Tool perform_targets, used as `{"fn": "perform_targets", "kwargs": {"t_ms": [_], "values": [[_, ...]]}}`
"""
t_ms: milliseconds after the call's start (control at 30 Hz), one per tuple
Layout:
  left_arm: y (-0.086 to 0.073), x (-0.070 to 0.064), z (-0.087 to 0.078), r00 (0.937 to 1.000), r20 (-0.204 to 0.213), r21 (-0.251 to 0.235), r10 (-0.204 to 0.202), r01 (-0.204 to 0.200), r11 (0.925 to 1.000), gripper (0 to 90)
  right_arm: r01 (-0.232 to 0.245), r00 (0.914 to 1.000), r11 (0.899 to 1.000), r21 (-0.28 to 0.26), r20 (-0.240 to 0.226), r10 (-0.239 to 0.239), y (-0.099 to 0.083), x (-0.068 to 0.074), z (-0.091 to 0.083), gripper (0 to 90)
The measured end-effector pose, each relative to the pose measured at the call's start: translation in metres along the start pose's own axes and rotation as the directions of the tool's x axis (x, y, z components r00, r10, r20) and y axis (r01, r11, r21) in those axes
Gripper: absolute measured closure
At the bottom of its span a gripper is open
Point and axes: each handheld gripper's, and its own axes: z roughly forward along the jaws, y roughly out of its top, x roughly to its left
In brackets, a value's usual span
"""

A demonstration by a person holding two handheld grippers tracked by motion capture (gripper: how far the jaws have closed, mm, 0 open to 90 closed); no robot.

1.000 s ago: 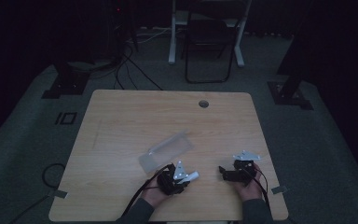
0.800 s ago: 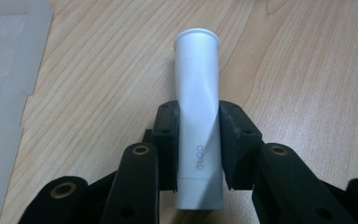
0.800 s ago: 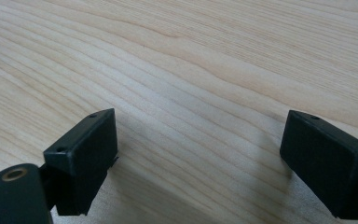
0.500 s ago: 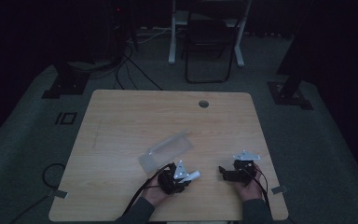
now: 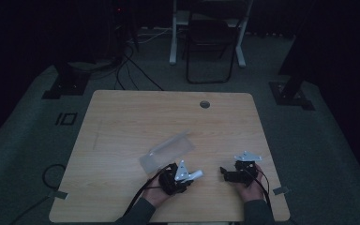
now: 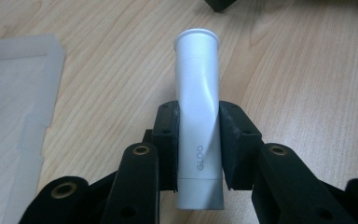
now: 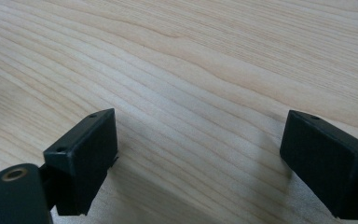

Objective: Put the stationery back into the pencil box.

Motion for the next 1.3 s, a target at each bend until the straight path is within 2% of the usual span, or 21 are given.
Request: {"fn": "perform_targets", "kwargs": {"t_ms": [500,1300], "values": [[0.008,0.002,-0.008,0.9998,-0.005,-0.022,0.018,-0.018,0.9996,70.4,0.000,1.0000,1.000,0.000,0.000,0.000,0.000,0.000,0.000,10.9],[0.015,0.011,-0.020,0.9984,-0.054,-0.048,0.017,-0.020,0.9987,70.4,0.000,1.0000,1.000,0.000,0.000,0.000,0.000,0.000,0.000,10.9]]}}
